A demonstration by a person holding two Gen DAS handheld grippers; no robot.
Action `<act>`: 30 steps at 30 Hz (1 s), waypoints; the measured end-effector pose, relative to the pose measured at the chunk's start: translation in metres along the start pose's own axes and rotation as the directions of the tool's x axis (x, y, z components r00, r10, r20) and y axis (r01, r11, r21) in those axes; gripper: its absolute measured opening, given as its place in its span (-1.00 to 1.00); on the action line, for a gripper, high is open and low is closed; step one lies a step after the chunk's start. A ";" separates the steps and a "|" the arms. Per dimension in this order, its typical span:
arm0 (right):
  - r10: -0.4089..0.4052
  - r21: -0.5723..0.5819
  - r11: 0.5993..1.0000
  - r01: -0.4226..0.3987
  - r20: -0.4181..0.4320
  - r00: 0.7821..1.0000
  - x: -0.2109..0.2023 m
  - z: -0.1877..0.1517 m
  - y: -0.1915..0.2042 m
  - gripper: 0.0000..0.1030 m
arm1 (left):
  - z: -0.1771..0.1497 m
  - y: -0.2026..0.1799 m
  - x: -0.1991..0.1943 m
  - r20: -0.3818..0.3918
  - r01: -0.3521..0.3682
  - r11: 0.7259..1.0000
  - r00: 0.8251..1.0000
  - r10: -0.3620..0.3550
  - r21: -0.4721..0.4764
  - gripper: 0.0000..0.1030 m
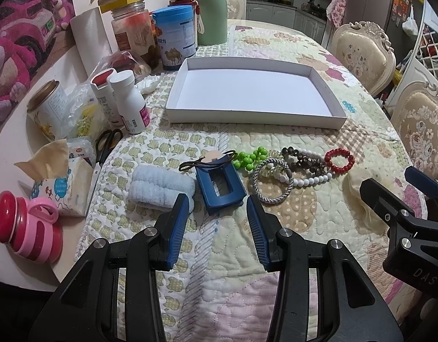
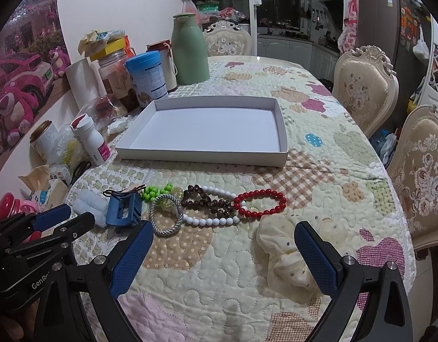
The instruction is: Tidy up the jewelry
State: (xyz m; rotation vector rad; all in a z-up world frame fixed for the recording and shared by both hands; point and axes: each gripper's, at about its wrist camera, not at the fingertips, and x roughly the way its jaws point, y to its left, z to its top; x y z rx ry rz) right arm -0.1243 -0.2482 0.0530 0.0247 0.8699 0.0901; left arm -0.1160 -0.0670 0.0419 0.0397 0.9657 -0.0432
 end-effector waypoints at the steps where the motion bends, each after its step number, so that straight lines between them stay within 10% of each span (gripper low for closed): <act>1: 0.000 0.000 1.000 0.000 -0.001 1.000 0.000 0.000 0.000 0.93 | 0.000 0.000 0.000 0.000 0.000 1.000 1.000 0.000 0.000 -0.19; 30: 0.013 0.106 0.994 -0.007 -0.059 0.998 0.002 -0.031 -0.088 0.93 | 0.010 0.094 0.031 -0.136 0.140 0.956 0.974 -0.179 -0.258 -0.06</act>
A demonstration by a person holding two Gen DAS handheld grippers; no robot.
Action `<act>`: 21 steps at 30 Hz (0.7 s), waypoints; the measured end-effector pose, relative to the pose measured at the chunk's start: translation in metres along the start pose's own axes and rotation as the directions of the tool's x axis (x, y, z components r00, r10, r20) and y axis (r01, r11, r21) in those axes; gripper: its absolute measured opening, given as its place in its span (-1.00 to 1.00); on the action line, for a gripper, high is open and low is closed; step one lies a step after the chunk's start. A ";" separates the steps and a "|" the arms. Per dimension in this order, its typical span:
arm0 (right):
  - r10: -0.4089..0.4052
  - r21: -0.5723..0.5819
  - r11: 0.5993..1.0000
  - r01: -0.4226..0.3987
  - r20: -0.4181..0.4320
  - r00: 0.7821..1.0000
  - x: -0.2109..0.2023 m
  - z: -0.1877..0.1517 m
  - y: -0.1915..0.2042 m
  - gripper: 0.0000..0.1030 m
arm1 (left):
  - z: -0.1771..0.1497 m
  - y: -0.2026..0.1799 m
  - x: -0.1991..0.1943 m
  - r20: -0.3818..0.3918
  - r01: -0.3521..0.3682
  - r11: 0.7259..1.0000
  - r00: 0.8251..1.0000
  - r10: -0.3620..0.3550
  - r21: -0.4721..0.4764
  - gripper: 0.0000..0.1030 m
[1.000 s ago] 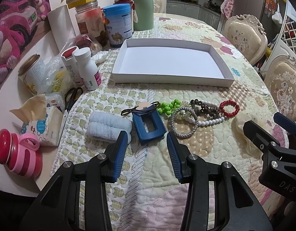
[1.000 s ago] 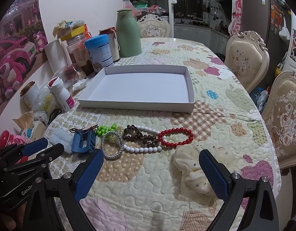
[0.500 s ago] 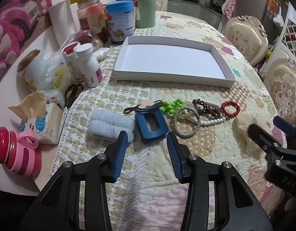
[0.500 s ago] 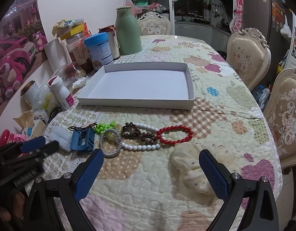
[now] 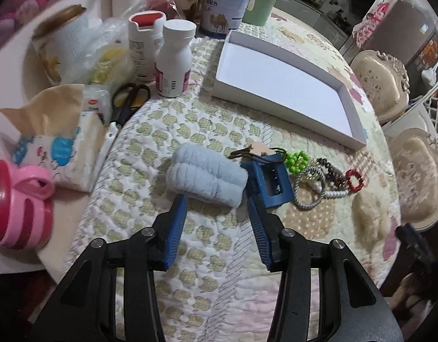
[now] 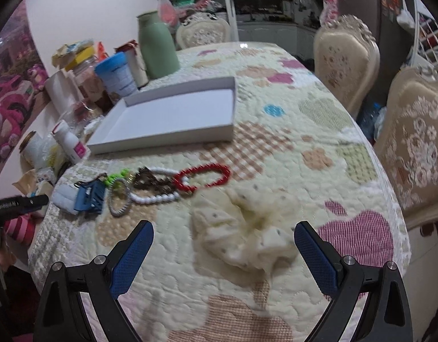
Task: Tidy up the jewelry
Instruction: 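Grasp the blue fuzzy band with left tool while right tool grasps the cream scrunchie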
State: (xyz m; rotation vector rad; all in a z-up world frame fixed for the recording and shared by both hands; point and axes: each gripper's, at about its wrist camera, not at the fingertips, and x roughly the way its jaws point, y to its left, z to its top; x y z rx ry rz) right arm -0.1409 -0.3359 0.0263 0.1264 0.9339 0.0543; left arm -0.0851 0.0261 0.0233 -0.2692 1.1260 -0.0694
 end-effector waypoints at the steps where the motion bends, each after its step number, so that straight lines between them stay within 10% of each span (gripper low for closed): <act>1: 0.001 0.006 1.000 -0.001 -0.006 1.000 0.001 -0.001 -0.001 0.93 | 0.003 0.002 0.000 0.001 0.013 1.000 1.000 -0.013 -0.005 0.03; 13: -0.029 0.008 1.000 0.029 -0.009 1.000 0.037 0.007 -0.003 0.89 | 0.026 0.028 0.041 -0.068 0.011 0.996 0.997 -0.018 -0.093 0.07; 21: -0.054 0.030 0.998 0.056 -0.065 0.996 0.078 0.002 -0.018 0.05 | 0.026 0.035 0.061 -0.088 0.011 0.998 0.996 -0.017 -0.064 0.07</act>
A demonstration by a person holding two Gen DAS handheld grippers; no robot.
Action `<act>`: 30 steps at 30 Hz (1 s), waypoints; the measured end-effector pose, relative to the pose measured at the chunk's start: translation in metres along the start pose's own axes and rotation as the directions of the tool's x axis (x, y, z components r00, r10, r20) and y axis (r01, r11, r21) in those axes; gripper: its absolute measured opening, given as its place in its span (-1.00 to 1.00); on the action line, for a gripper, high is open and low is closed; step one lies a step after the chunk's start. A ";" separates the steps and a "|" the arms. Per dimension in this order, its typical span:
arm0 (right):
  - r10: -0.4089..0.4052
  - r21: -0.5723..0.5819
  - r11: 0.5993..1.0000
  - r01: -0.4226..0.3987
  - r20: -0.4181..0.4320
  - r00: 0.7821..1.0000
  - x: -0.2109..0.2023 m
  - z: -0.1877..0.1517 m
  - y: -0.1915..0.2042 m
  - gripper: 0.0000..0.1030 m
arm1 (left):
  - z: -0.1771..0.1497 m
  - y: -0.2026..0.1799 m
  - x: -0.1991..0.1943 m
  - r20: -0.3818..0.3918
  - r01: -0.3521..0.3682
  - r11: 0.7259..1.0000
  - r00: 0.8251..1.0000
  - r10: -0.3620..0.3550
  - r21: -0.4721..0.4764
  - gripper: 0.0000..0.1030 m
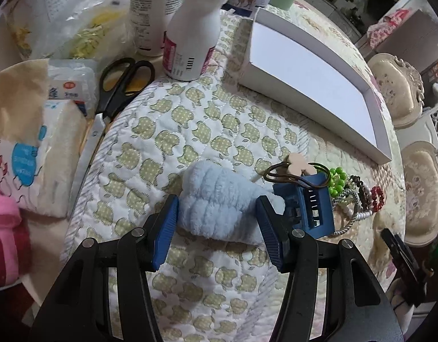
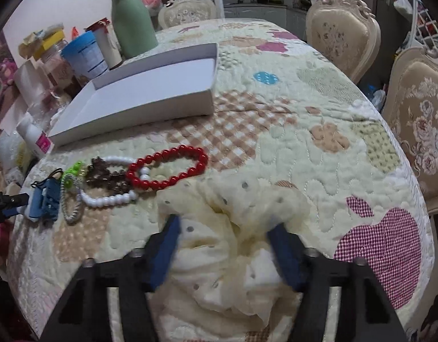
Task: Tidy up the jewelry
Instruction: 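Grasp the blue fuzzy band with left tool while right tool grasps the cream scrunchie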
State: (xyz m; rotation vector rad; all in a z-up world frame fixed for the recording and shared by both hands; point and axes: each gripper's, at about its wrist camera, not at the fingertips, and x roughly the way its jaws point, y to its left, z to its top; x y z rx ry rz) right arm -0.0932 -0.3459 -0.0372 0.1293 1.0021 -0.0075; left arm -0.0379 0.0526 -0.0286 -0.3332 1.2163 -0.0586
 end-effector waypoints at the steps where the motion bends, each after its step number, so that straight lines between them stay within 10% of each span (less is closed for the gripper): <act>1: 0.012 0.003 1.000 -0.012 0.011 1.000 -0.002 0.000 -0.001 -0.20 | 0.000 0.000 0.002 0.001 0.005 1.000 1.000 -0.005 0.005 0.05; 7: 0.049 -0.008 0.999 -0.049 0.027 0.998 -0.019 0.001 0.004 -0.63 | -0.003 -0.004 -0.006 0.041 -0.009 0.999 0.999 0.007 0.045 -0.54; 28: 0.181 -0.077 0.982 -0.172 0.118 0.976 -0.075 0.037 0.029 -0.65 | 0.019 -0.070 -0.088 0.193 0.064 0.983 0.977 -0.097 0.169 -0.58; 30: 0.160 -0.090 0.984 -0.154 0.062 0.985 -0.065 0.031 0.027 -0.30 | 0.022 -0.076 -0.087 0.197 0.062 0.982 0.975 -0.098 0.180 -0.58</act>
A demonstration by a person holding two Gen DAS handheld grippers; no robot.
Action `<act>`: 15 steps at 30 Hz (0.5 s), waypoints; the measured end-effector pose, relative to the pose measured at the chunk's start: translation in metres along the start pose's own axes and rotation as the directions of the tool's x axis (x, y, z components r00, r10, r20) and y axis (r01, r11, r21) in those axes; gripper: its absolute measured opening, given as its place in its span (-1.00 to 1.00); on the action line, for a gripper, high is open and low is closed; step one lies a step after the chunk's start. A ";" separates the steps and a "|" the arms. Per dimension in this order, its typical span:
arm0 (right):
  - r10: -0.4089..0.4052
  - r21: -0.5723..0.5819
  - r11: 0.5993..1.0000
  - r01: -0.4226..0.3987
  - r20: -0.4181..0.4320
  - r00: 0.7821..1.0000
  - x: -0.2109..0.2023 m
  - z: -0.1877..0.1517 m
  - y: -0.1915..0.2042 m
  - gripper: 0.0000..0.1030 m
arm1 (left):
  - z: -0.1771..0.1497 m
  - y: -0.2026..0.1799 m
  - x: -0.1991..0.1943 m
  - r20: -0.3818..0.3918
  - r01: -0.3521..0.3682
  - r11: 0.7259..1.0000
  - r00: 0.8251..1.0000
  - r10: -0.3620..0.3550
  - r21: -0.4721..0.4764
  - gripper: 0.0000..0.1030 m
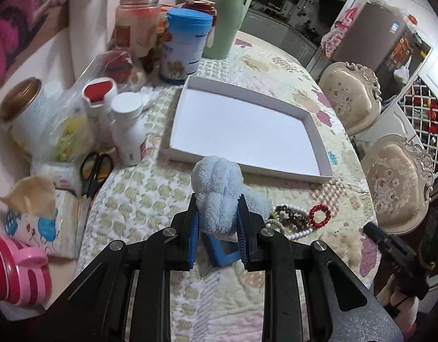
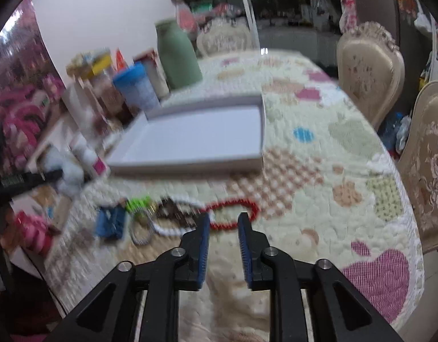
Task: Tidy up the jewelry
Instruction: 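Grasp the blue fuzzy band with left tool while right tool grasps the cream scrunchie, then carry both items into the white tray and open both tools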
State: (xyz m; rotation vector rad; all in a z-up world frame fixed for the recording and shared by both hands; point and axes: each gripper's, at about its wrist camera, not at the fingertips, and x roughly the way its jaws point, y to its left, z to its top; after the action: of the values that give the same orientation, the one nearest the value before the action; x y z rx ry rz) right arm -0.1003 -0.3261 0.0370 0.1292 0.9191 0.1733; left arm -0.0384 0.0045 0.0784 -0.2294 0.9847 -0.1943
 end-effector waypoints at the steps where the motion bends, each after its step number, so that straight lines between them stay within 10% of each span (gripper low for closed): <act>1: -0.009 -0.005 1.000 0.009 -0.021 1.000 0.004 -0.006 -0.002 0.06 | 0.001 -0.001 0.002 -0.007 0.006 1.000 1.000 -0.006 -0.002 -0.58; 6: -0.021 0.017 1.000 0.024 -0.144 0.989 0.037 -0.041 -0.014 0.16 | -0.004 -0.005 0.016 -0.053 0.008 1.000 0.999 -0.008 0.004 -0.58; 10: -0.054 0.001 0.998 0.055 -0.141 0.988 0.052 -0.053 -0.015 -0.64 | -0.008 -0.006 0.023 -0.080 0.005 1.000 0.997 -0.005 0.005 -0.58; 15: -0.006 0.001 1.000 0.006 -0.037 0.999 0.020 -0.031 -0.011 -0.71 | 0.001 -0.012 0.013 -0.046 0.012 1.000 0.999 -0.011 0.021 -0.57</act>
State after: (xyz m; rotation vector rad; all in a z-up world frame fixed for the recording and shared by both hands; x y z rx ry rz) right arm -0.1124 -0.3314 0.0012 0.1250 0.9561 0.1697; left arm -0.0315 -0.0106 0.0718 -0.2125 1.0263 -0.2213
